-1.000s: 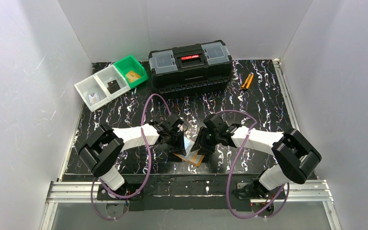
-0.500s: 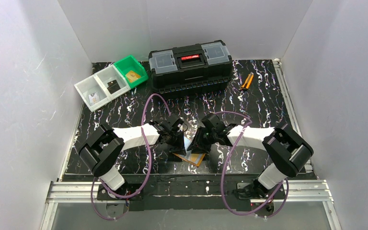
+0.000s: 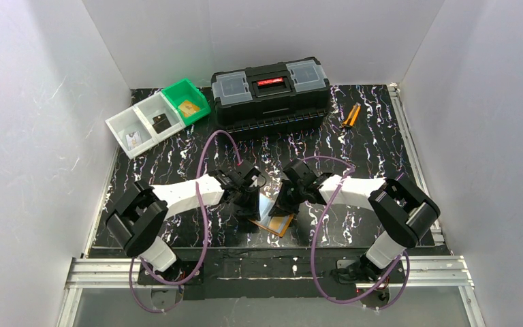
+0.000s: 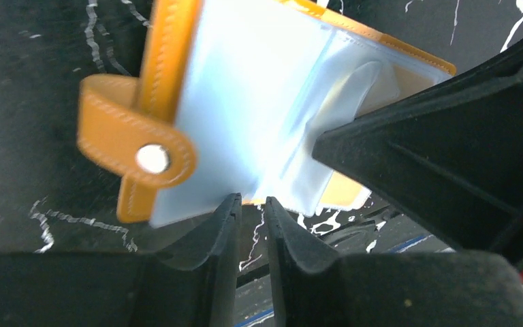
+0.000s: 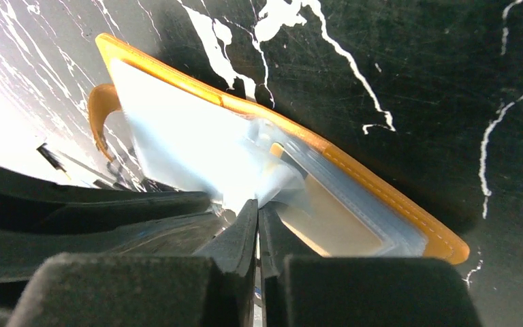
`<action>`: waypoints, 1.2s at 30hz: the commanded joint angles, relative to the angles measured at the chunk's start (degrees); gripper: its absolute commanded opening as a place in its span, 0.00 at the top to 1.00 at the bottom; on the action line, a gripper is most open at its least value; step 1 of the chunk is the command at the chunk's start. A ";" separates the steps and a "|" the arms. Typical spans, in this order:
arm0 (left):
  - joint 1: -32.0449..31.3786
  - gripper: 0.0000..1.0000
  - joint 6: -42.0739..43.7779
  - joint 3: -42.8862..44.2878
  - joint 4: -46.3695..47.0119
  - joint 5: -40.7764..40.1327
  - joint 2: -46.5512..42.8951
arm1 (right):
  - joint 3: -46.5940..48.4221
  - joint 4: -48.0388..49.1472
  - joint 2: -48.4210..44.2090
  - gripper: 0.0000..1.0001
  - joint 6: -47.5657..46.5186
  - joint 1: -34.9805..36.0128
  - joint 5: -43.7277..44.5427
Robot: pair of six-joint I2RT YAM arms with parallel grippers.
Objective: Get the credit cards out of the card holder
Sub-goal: Remove the credit card from the card holder.
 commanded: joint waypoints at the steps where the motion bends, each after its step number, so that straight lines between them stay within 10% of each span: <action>1: 0.04 0.79 3.10 4.00 -9.83 -7.06 -5.14 | 2.71 -7.44 0.89 0.95 -4.19 -0.08 4.78; 25: 6.37 0.59 11.15 13.02 -9.11 -12.22 5.18 | 6.73 -12.17 1.07 0.94 -7.45 -0.08 4.92; 36: 6.33 0.89 10.18 10.25 -7.92 -10.21 7.57 | 11.27 -12.90 2.31 0.81 -8.45 -0.08 4.71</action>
